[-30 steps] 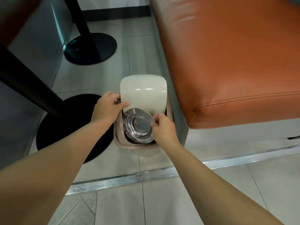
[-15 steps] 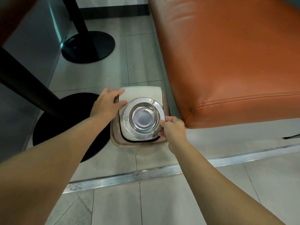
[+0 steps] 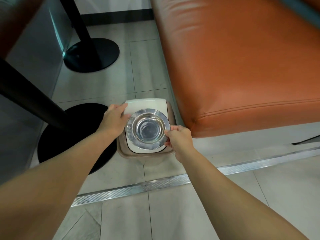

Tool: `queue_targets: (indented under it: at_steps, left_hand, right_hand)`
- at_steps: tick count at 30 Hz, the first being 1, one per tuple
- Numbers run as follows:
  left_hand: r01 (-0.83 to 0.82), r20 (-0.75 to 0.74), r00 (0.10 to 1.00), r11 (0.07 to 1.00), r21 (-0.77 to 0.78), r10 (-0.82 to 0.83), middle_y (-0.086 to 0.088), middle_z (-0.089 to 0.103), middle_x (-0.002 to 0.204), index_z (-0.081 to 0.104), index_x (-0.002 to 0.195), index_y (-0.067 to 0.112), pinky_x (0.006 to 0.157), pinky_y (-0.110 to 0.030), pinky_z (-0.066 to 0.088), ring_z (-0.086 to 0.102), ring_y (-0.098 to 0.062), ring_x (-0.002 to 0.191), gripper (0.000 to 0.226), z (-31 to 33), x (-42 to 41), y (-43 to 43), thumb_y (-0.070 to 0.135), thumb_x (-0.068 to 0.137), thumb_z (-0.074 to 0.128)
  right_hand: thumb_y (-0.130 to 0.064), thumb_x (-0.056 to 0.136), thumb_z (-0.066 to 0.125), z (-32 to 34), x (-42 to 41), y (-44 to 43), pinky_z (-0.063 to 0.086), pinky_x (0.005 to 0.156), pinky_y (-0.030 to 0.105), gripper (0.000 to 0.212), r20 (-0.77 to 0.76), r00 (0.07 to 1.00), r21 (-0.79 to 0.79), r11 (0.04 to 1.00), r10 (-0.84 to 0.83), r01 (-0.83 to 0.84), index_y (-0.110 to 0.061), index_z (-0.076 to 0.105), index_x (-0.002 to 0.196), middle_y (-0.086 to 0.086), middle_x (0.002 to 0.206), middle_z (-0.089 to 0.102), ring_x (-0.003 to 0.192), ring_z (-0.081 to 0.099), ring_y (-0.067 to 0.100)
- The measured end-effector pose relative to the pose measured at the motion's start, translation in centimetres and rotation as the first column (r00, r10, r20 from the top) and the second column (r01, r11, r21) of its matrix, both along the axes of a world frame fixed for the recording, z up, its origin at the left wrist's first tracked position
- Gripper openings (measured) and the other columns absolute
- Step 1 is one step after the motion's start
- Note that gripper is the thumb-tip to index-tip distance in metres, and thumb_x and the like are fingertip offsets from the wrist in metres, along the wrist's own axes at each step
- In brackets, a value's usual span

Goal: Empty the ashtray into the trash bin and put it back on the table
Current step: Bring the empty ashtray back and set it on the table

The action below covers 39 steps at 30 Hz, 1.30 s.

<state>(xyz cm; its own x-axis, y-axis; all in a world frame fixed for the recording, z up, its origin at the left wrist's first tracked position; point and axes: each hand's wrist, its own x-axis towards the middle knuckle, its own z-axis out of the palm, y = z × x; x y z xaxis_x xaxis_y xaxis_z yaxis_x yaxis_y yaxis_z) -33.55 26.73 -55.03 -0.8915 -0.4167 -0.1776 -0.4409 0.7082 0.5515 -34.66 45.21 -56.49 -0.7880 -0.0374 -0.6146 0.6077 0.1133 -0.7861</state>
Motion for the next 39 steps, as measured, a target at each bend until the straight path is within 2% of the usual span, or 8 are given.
queue_targets:
  at_steps: [4,8,11,14,19,27,34,39]
  left_hand:
    - [-0.311,-0.021,0.935,0.848,0.428,0.354,-0.018,0.064,0.1,0.068,0.098,0.006,0.093,-0.047,0.05,0.06,-0.027,0.089,0.025,1.9,2.1,1.8,0.018,0.09,0.047]
    - [-0.339,0.012,0.904,0.701,0.628,0.426,-0.011,0.067,0.096,0.064,0.113,0.003,0.082,-0.036,0.054,0.06,-0.018,0.074,0.028,4.6,4.3,3.3,0.011,0.087,0.056]
    - [-0.355,0.031,0.892,0.655,0.667,0.452,-0.014,0.068,0.099,0.062,0.116,0.001,0.09,-0.044,0.05,0.059,-0.024,0.084,0.03,7.5,6.3,4.1,0.008,0.087,0.056]
    - [-0.385,0.069,0.877,0.61,0.693,0.475,-0.014,0.068,0.102,0.062,0.114,-0.001,0.091,-0.044,0.05,0.06,-0.025,0.086,0.03,10.9,8.8,5.3,0.005,0.086,0.057]
    - [-0.405,0.087,0.855,0.554,0.727,0.512,-0.003,0.066,0.078,0.066,0.111,0.004,0.061,-0.024,0.05,0.057,-0.014,0.066,0.026,18.0,11.8,8.0,0.005,0.086,0.055]
    - [-0.472,0.136,0.826,0.538,0.699,0.547,0.004,0.065,0.072,0.067,0.109,0.01,0.042,-0.011,0.046,0.058,-0.007,0.058,0.025,26.8,20.0,11.3,0.011,0.087,0.055]
    - [-0.438,0.048,0.812,0.554,0.708,0.581,0.001,0.068,0.078,0.067,0.11,0.012,0.061,-0.025,0.053,0.059,-0.014,0.066,0.026,33.7,24.9,10.6,0.016,0.086,0.058]
    - [-0.425,-0.018,0.766,0.527,0.736,0.643,0.004,0.07,0.071,0.07,0.099,0.02,0.049,-0.017,0.052,0.06,-0.009,0.057,0.018,37.0,28.1,9.4,0.017,0.084,0.062]
  right_hand:
    - [-0.005,0.083,0.056,2.2,0.4,0.3,0.046,0.053,0.024,0.017,0.011,1.0,-0.013,1.0,-0.004,0.004,-0.017,0.054,0.072,0.004,0.073,0.058,0.058,0.052,0.013]
    - [-0.006,0.083,0.056,5.4,1.1,1.1,0.05,0.057,0.026,0.008,-0.01,1.0,0.026,1.0,0.016,-0.016,-0.009,0.06,0.089,0.004,0.075,0.06,0.058,0.054,0.013]
    - [-0.004,0.081,0.055,8.7,2.4,2.4,0.052,0.061,0.031,0.009,-0.028,0.996,0.031,0.996,0.082,-0.081,-0.011,0.06,0.082,0.004,0.071,0.061,0.059,0.056,0.015]
    - [-0.003,0.081,0.053,13.0,4.1,3.5,0.046,0.042,0.021,0.014,-0.031,0.988,0.07,0.986,0.153,-0.15,-0.015,0.056,0.075,0.004,0.071,0.06,0.055,0.054,0.014]
    - [-0.006,0.083,0.049,20.5,6.4,5.0,0.036,0.037,0.02,0.01,-0.024,0.98,0.128,0.973,0.195,-0.191,-0.013,0.055,0.088,0.006,0.074,0.057,0.054,0.05,0.015]
    - [-0.01,0.082,0.053,27.3,13.6,7.7,0.04,0.042,0.024,0.021,0.04,0.971,0.129,0.962,0.237,-0.24,-0.008,0.058,0.103,0.007,0.074,0.06,0.053,0.053,0.016]
    - [-0.016,0.083,0.057,34.0,17.6,7.4,0.046,0.041,0.021,0.016,-0.064,0.96,0.031,0.962,0.273,-0.271,-0.014,0.059,0.099,0.006,0.081,0.063,0.05,0.055,0.012]
    - [-0.009,0.082,0.056,37.4,19.4,5.8,0.045,0.038,0.019,0.009,-0.147,0.941,-0.023,0.95,0.304,-0.31,-0.016,0.06,0.086,0.004,0.07,0.063,0.051,0.056,0.013]
